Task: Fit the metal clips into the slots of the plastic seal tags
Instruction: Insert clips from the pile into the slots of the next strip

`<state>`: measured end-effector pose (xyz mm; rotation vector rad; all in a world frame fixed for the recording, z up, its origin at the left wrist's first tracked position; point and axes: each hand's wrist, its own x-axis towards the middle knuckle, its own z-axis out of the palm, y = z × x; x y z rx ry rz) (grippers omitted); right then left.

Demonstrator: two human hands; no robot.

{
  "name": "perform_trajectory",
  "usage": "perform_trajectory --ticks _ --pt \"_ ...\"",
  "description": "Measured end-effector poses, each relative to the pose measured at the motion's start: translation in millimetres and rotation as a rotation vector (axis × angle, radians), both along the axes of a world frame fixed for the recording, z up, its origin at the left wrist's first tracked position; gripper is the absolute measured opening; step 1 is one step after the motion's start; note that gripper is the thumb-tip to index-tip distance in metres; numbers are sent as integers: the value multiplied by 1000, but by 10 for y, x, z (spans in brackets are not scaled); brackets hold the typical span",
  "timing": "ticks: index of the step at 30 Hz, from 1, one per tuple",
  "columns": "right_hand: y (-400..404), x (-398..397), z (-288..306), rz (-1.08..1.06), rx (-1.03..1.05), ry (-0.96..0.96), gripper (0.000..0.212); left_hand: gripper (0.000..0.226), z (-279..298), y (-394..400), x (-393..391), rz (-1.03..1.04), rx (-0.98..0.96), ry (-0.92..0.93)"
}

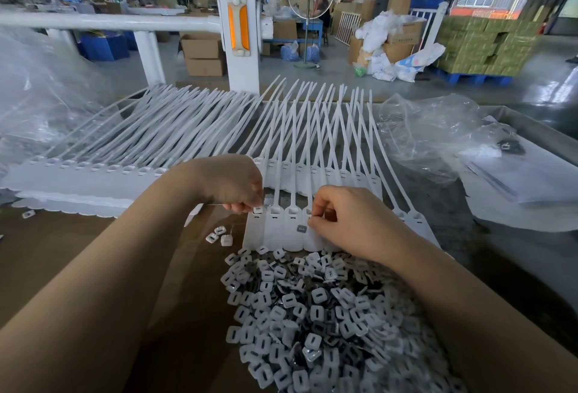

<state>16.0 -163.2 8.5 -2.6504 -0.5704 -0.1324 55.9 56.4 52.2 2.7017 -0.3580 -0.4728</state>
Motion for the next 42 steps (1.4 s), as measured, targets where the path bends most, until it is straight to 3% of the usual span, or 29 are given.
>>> perform_trajectory --ticks 6,22,36,42 --pt "-3 -1 11 2 -10 2 7 12 -17 16 23 -26 91 -88" --pt "-7 25 -23 5 -6 7 5 21 -38 2 22 28 10 10" --pt "23 -51 61 86 92 58 4 14 -61 7 29 105 -41 119" --pt "59 -87 111 147 40 88 5 15 -47 7 7 88 -30 122"
